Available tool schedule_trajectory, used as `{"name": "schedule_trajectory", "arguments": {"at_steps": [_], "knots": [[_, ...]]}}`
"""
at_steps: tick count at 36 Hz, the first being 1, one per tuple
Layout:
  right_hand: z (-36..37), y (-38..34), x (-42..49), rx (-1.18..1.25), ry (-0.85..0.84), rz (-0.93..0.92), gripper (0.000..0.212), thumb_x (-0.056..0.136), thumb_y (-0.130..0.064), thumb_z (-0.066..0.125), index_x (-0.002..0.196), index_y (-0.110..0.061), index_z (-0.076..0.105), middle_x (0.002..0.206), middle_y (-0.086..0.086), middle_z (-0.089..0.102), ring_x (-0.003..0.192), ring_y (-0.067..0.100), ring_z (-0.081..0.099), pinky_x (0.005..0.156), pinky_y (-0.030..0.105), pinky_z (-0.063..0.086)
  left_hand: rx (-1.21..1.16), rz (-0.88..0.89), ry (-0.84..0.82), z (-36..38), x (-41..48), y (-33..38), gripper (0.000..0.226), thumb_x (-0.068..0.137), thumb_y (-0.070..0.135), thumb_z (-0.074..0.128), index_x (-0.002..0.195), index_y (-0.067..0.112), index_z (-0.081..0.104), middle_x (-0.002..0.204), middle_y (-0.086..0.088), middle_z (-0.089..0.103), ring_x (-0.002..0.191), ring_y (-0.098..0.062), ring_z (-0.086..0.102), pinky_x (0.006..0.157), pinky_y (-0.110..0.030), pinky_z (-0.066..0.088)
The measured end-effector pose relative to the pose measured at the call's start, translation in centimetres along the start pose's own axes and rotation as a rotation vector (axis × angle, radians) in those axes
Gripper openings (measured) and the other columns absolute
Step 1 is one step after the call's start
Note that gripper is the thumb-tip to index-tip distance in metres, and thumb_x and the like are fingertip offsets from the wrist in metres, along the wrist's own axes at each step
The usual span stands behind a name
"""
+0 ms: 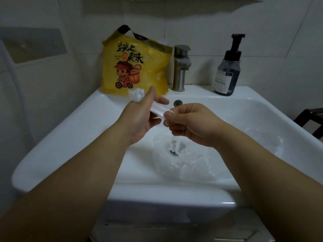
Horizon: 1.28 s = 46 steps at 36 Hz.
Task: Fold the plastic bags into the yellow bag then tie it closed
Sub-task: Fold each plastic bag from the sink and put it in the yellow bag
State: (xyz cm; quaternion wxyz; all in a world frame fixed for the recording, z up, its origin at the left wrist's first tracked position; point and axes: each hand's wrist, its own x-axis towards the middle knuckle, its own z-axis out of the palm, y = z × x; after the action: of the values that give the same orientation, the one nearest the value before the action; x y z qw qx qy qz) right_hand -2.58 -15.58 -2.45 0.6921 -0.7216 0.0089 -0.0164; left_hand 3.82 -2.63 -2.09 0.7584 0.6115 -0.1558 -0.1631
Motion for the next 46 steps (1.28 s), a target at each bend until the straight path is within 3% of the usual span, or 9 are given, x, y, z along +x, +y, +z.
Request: {"name": "schedule_trajectory", "arguments": {"at_steps": [8, 15, 20, 24, 29, 32, 34, 38, 46], "knots": [[-1.6, -0.2, -0.4, -0.055, 0.019, 0.05, 0.011, 0.09, -0.011, 0.062, 0.081, -0.006, 0.067, 0.066, 0.003, 0.066, 0.056, 0.008, 0.06, 0.061, 0.024, 0.048, 0.244, 0.124, 0.078, -2.1, 0.2, -0.4, 0.028, 0.086, 0.031, 0.068, 0.068, 0.014, 0.056, 0.049, 0.008, 0.052, 0.047, -0.002, 0.05, 0.047, -0.014, 0.045], [-3.2, -0.4, -0.7, -0.035, 0.111, 0.06, 0.007, 0.085, -0.002, 0.065, 0.081, -0.007, 0.068, 0.064, 0.003, 0.065, 0.06, 0.01, 0.06, 0.057, 0.022, 0.048, 0.433, -0.013, -0.146, -2.7, -0.6, 0.1, 0.006, 0.086, 0.018, 0.067, 0.09, 0.013, 0.069, 0.072, 0.0, 0.074, 0.062, -0.004, 0.067, 0.055, -0.015, 0.052], [-3.7, -0.7, -0.8, 0.019, 0.11, 0.011, 0.014, 0.087, 0.001, 0.061, 0.083, -0.008, 0.07, 0.065, 0.005, 0.065, 0.06, 0.013, 0.06, 0.059, 0.024, 0.05, 0.274, -0.112, -0.237, -3.0, -0.9, 0.7, 0.014, 0.091, 0.006, 0.059, 0.1, 0.012, 0.068, 0.079, -0.006, 0.075, 0.067, -0.007, 0.069, 0.058, -0.015, 0.055], [-3.5, -0.7, -0.9, 0.073, 0.092, -0.041, 0.018, 0.087, 0.005, 0.057, 0.086, -0.007, 0.071, 0.065, 0.008, 0.064, 0.06, 0.015, 0.061, 0.059, 0.025, 0.051, 0.195, -0.084, -0.212, -2.9, -0.9, 0.9, 0.018, 0.089, -0.001, 0.059, 0.092, 0.012, 0.071, 0.075, -0.008, 0.074, 0.062, -0.007, 0.067, 0.058, -0.014, 0.055], [-3.3, -0.5, -0.7, 0.079, 0.104, -0.046, 0.034, 0.084, 0.013, 0.056, 0.067, -0.009, 0.076, 0.06, 0.012, 0.063, 0.056, 0.016, 0.06, 0.054, 0.024, 0.05, 0.229, -0.034, -0.134, -2.7, -0.9, 0.7, 0.022, 0.086, -0.009, 0.06, 0.078, 0.008, 0.072, 0.067, -0.008, 0.071, 0.06, -0.008, 0.067, 0.055, -0.013, 0.053], [-3.2, -0.8, -1.0, 0.078, 0.053, -0.055, 0.008, 0.079, -0.001, 0.066, 0.076, 0.003, 0.072, 0.059, 0.011, 0.06, 0.054, 0.014, 0.054, 0.054, 0.022, 0.049, 0.211, -0.029, -0.129, -2.6, -0.9, 0.8, 0.023, 0.085, -0.007, 0.061, 0.075, 0.008, 0.074, 0.066, -0.009, 0.069, 0.058, -0.009, 0.065, 0.055, -0.014, 0.054], [-3.2, -0.7, -1.1, 0.038, 0.028, -0.051, 0.026, 0.072, -0.018, 0.069, 0.08, 0.007, 0.067, 0.061, 0.009, 0.058, 0.055, 0.012, 0.052, 0.055, 0.021, 0.048, 0.187, -0.032, -0.135, -2.5, -0.9, 0.9, 0.019, 0.085, -0.002, 0.064, 0.073, 0.007, 0.075, 0.064, -0.009, 0.067, 0.057, -0.009, 0.064, 0.055, -0.014, 0.054], [-2.9, -0.4, -0.9, -0.09, 0.125, -0.074, 0.002, 0.079, -0.002, 0.069, 0.08, -0.004, 0.07, 0.066, 0.006, 0.064, 0.057, 0.012, 0.056, 0.057, 0.019, 0.052, 0.248, 0.032, -0.087, -2.6, -0.7, 0.6, 0.007, 0.083, 0.005, 0.069, 0.079, 0.009, 0.073, 0.063, -0.002, 0.069, 0.06, -0.006, 0.065, 0.059, -0.013, 0.053], [-2.7, 0.0, -0.5, -0.138, 0.179, -0.057, 0.016, 0.082, -0.005, 0.069, 0.098, -0.008, 0.07, 0.078, 0.008, 0.064, 0.059, 0.009, 0.057, 0.06, 0.018, 0.054, 0.115, 0.118, -0.005, -1.8, -0.4, 0.3, 0.03, 0.083, -0.002, 0.068, 0.108, 0.015, 0.065, 0.091, -0.004, 0.064, 0.062, -0.003, 0.062, 0.061, -0.012, 0.051]]}}
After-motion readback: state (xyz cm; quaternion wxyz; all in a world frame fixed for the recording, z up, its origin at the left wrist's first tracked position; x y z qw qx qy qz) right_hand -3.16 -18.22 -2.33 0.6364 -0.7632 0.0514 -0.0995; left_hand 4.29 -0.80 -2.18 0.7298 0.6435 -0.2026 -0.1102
